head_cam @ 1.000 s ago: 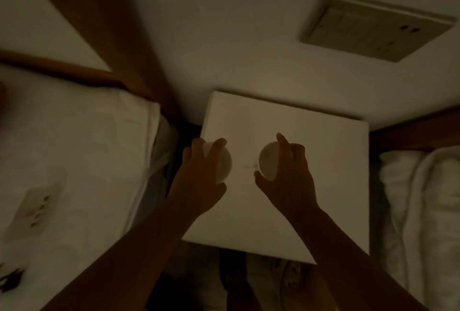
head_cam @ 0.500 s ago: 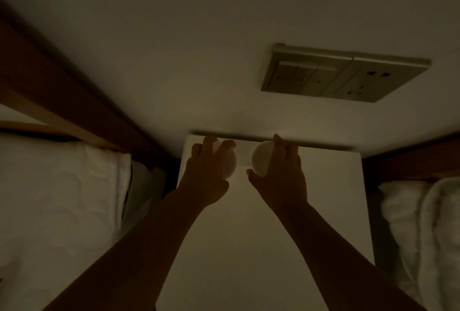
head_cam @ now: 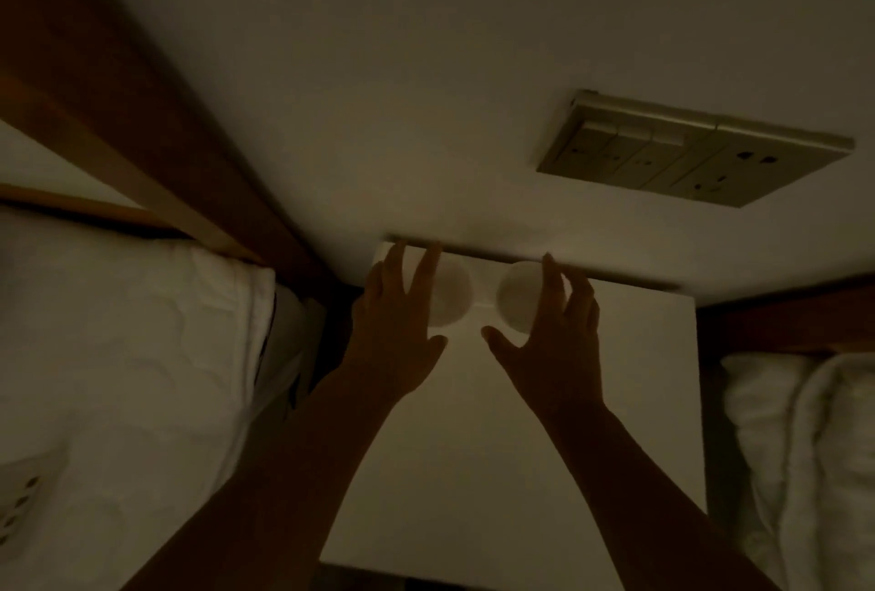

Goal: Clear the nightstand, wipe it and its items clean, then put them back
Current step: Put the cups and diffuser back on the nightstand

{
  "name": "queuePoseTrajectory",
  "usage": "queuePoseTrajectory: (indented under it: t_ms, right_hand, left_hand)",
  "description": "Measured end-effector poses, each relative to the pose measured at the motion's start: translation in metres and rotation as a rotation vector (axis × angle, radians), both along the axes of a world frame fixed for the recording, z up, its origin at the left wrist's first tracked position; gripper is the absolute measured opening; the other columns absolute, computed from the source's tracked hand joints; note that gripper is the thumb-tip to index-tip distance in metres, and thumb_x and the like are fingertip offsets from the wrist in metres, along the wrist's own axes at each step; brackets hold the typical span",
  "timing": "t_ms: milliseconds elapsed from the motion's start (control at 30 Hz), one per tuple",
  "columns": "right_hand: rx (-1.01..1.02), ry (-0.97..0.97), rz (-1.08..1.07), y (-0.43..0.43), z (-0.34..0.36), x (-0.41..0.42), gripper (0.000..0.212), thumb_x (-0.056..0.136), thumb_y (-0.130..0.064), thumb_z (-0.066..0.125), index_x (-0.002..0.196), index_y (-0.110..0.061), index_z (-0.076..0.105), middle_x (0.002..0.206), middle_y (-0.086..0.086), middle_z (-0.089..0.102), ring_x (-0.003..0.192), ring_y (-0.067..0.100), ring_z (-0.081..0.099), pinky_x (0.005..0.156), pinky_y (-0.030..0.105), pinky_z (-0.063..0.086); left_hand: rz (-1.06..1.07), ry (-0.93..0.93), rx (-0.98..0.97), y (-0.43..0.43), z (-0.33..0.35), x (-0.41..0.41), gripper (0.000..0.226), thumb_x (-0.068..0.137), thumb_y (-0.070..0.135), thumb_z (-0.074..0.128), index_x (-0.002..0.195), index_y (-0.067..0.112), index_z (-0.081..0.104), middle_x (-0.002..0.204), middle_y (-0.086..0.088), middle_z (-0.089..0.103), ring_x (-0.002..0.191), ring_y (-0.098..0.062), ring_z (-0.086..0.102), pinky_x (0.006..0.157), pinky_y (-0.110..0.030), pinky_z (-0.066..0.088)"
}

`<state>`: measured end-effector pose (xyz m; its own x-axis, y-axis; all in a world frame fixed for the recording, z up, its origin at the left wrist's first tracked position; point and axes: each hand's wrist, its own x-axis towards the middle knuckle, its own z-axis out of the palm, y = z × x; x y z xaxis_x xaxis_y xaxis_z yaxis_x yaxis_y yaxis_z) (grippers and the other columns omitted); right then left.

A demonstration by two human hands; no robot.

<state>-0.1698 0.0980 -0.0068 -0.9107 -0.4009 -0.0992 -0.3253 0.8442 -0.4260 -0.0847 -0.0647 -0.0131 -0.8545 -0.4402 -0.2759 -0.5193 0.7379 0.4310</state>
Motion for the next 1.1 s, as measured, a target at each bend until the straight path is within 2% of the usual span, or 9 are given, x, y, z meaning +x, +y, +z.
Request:
queuePoseTrajectory:
  t_ms: [167, 267, 367, 533, 667, 800, 900, 1000, 1100]
  right_hand:
    - [0.003, 0.011, 0.086, 0.002, 0.032, 0.05, 0.086, 0.077, -0.047, 0.072, 0.145, -0.021, 0.028, 0.152, 0.011, 0.028, 0.14, 0.03, 0.03, 0.099, 0.052, 0.05]
    - [-0.029, -0.065, 0.195, -0.016, 0.048, 0.1, 0.078, 0.082, -0.048, 0.065, 0.147, -0.026, 0.027, 0.151, 0.001, 0.031, 0.14, 0.019, 0.029, 0.103, 0.039, 0.046]
    - [-0.067, -0.215, 0.292, -0.033, 0.045, 0.142, 0.074, 0.087, -0.046, 0.06, 0.149, -0.028, 0.023, 0.145, -0.005, 0.039, 0.133, 0.013, 0.038, 0.104, 0.026, 0.037]
    - [-0.029, -0.49, 0.553, -0.099, 0.034, 0.246, 0.067, 0.092, -0.045, 0.057, 0.149, -0.03, 0.026, 0.141, -0.006, 0.047, 0.127, 0.013, 0.049, 0.103, 0.033, 0.045]
    - [0.009, -0.597, 0.686, -0.158, 0.02, 0.309, 0.058, 0.089, -0.042, 0.064, 0.139, -0.03, 0.038, 0.129, -0.006, 0.055, 0.117, 0.012, 0.055, 0.091, 0.025, 0.048]
    - [0.003, -0.564, 0.839, -0.202, 0.007, 0.346, 0.061, 0.088, -0.036, 0.066, 0.14, -0.022, 0.038, 0.13, 0.003, 0.05, 0.116, 0.019, 0.053, 0.093, 0.034, 0.051]
    - [-0.036, -0.468, 0.864, -0.23, -0.007, 0.356, 0.073, 0.087, -0.026, 0.069, 0.147, -0.018, 0.028, 0.142, 0.01, 0.036, 0.121, 0.026, 0.05, 0.097, 0.04, 0.05]
    - [-0.112, -0.463, 0.779, -0.258, -0.025, 0.355, 0.085, 0.084, -0.018, 0.073, 0.15, -0.024, 0.02, 0.149, 0.007, 0.025, 0.122, 0.026, 0.048, 0.097, 0.032, 0.045]
    - [-0.172, -0.516, 0.777, -0.283, -0.041, 0.347, 0.091, 0.08, -0.015, 0.078, 0.152, -0.026, 0.022, 0.152, 0.0, 0.029, 0.114, 0.022, 0.056, 0.085, 0.024, 0.05]
  left_hand:
    - [0.179, 0.079, 0.09, 0.005, 0.018, 0.069, 0.089, 0.085, 0.031, 0.065, 0.149, 0.036, 0.004, 0.157, -0.01, 0.017, 0.139, -0.033, 0.028, 0.108, -0.05, 0.037]
    - [0.325, 0.038, 0.178, 0.01, 0.025, 0.13, 0.078, 0.091, 0.03, 0.056, 0.151, 0.036, 0.006, 0.16, -0.006, 0.012, 0.143, -0.03, 0.022, 0.112, -0.046, 0.03]
    - [0.469, 0.043, 0.287, 0.022, 0.032, 0.17, 0.073, 0.095, 0.031, 0.054, 0.152, 0.031, 0.008, 0.16, -0.004, 0.012, 0.144, -0.024, 0.023, 0.115, -0.038, 0.023]
    - [0.682, 0.027, 0.32, 0.006, 0.043, 0.287, 0.065, 0.095, 0.031, 0.055, 0.151, 0.024, 0.022, 0.155, -0.004, 0.015, 0.134, -0.024, 0.034, 0.104, -0.042, 0.043]
    - [0.862, -0.076, 0.295, -0.005, 0.023, 0.376, 0.064, 0.095, 0.03, 0.055, 0.149, 0.027, 0.022, 0.155, 0.002, 0.015, 0.139, -0.017, 0.029, 0.109, -0.028, 0.033]
    - [1.02, -0.126, 0.326, -0.004, 0.004, 0.449, 0.063, 0.091, 0.032, 0.059, 0.146, 0.027, 0.028, 0.149, 0.005, 0.028, 0.133, -0.014, 0.036, 0.11, -0.027, 0.034]
    - [1.126, -0.142, 0.315, -0.005, -0.008, 0.491, 0.066, 0.088, 0.033, 0.064, 0.145, 0.025, 0.031, 0.147, 0.003, 0.033, 0.131, -0.016, 0.038, 0.11, -0.029, 0.036]
    - [1.235, -0.075, 0.272, -0.017, -0.023, 0.518, 0.076, 0.085, 0.034, 0.069, 0.147, 0.022, 0.027, 0.147, 0.0, 0.034, 0.132, -0.019, 0.039, 0.107, -0.029, 0.035]
    - [1.293, 0.062, 0.228, -0.042, -0.036, 0.524, 0.083, 0.079, 0.033, 0.076, 0.146, 0.023, 0.028, 0.144, 0.0, 0.039, 0.13, -0.019, 0.04, 0.102, -0.029, 0.035]
